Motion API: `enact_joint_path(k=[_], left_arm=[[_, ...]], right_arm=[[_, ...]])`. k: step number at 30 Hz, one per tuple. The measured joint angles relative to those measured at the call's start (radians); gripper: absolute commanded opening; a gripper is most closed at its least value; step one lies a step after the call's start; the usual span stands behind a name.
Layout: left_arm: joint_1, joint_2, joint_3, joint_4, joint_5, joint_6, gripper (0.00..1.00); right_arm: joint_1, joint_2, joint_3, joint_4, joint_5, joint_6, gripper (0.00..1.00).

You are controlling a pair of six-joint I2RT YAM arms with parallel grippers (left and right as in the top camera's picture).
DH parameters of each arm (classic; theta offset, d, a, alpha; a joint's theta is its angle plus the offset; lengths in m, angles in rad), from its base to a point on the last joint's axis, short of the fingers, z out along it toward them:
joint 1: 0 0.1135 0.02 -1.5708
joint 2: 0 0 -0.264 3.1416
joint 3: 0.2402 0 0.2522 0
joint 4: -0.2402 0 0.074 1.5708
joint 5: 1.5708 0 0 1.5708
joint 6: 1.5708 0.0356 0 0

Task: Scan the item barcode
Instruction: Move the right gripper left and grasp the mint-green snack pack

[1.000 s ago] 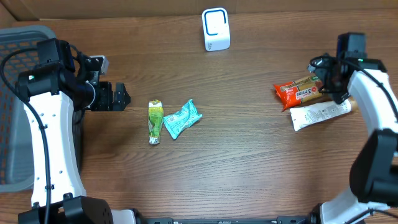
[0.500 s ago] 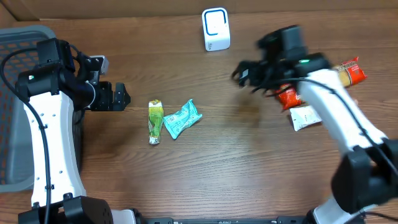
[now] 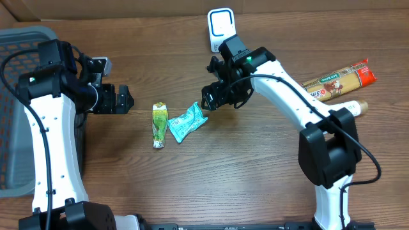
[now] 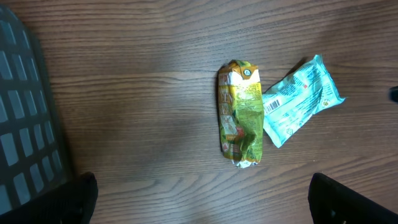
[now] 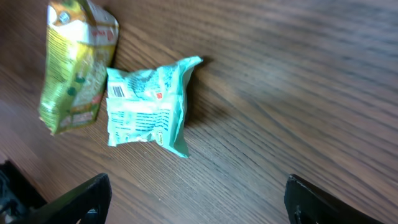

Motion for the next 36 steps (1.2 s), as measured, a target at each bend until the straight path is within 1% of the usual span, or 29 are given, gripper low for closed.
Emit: enact_joint_path(k=[6,9,14,16,17,18,20,21,22,25,26,29,30,36], left_arm=[[0.000,0.000,0.000,0.000,0.000,0.000,1.00],[0.000,0.000,0.000,0.000,0.000,0.000,0.99],[0.000,0.000,0.000,0.000,0.000,0.000,1.00],[0.000,0.000,0.000,0.000,0.000,0.000,0.99],[0.000,0.000,0.000,0.000,0.000,0.000,1.00],[0.000,0.000,0.000,0.000,0.000,0.000,1.00],[0.000,0.000,0.000,0.000,0.000,0.000,0.99],[0.000,0.000,0.000,0.000,0.000,0.000,1.00],[0.000,0.000,0.000,0.000,0.000,0.000,1.00],[0.000,0.000,0.000,0.000,0.000,0.000,0.99],[0.000,0.000,0.000,0.000,0.000,0.000,1.00],[0.000,0.000,0.000,0.000,0.000,0.000,0.99],[0.000,0.000,0.000,0.000,0.000,0.000,0.99],[0.000,0.000,0.000,0.000,0.000,0.000,1.00]], right_arm=[[0.019,0.085,0.000,0.047,-0.032,-0.022,0.86],[0.035,0.117,0.000,0.088,-0.044,-0.025,0.82],[0.061,0.127,0.002,0.208,-0.057,-0.002,0.77],[0.071,0.129,0.004,0.224,-0.059,0.009,0.76],[0.074,0.132,0.004,0.225,-0.059,0.016,0.73],[0.079,0.137,0.004,0.225,-0.060,0.022,0.68],[0.083,0.144,0.004,0.225,-0.060,0.028,0.52],[0.084,0.148,0.004,0.223,-0.061,0.037,0.40],[0.085,0.152,0.004,0.219,-0.063,0.044,0.32],[0.084,0.155,0.004,0.203,-0.066,0.049,0.25],[0.084,0.155,0.004,0.199,-0.067,0.048,0.18],[0.084,0.155,0.004,0.180,-0.074,0.051,0.06],[0.084,0.155,0.004,0.176,-0.077,0.053,0.04],[0.071,0.155,0.011,0.114,-0.088,0.052,0.04]])
